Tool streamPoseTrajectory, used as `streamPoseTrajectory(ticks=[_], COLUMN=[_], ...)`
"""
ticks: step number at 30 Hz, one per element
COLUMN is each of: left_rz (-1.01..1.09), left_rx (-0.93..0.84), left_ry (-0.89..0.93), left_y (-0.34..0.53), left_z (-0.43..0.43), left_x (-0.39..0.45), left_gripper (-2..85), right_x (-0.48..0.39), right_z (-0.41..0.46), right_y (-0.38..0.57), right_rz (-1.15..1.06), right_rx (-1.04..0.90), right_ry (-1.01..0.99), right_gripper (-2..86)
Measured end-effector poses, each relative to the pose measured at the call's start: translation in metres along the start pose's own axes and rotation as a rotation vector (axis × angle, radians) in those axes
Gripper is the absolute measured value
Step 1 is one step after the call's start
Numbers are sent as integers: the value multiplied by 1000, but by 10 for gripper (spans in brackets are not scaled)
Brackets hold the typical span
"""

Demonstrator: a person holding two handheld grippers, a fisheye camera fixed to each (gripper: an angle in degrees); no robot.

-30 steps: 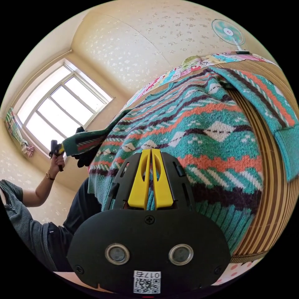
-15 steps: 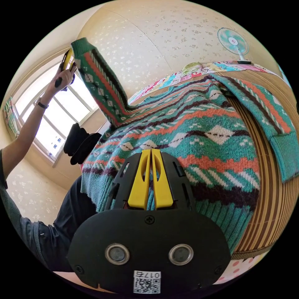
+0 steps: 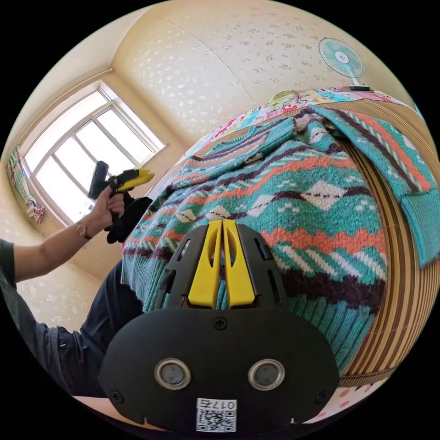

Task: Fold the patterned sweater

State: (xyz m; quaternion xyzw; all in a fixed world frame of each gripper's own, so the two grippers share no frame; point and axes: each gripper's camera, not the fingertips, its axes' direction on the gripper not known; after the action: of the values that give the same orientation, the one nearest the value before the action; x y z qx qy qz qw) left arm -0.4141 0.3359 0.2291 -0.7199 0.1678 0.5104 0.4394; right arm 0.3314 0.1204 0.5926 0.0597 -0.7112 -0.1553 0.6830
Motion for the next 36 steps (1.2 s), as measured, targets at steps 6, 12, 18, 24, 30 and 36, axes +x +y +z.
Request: streamPoseTrajectory(ticks=[6, 12, 18, 24, 30, 36], left_rz=[-168, -204, -118, -144, -181, -98], left_rx=[75, 140, 47, 134, 179, 314], left_ry=[136, -79, -154, -224, -247, -176], left_y=[167, 229, 230, 247, 284, 308], left_z=[-24, -33, -33, -96, -106, -130], left_x=[0, 62, 58, 20, 19, 22], left_gripper=[139, 137, 30, -1, 10, 26], right_x=[0, -25, -83, -125, -141, -40], right_z=[12, 35, 70, 92, 66, -45], right_y=[-1, -7, 1, 21, 35, 25], right_rz=[-2, -46, -92, -105, -210, 66], right_rx=[-4, -62, -130, -222, -281, -168], right_ry=[12, 161, 496, 494, 477, 802], right_gripper=[5, 5, 5, 4, 9, 85])
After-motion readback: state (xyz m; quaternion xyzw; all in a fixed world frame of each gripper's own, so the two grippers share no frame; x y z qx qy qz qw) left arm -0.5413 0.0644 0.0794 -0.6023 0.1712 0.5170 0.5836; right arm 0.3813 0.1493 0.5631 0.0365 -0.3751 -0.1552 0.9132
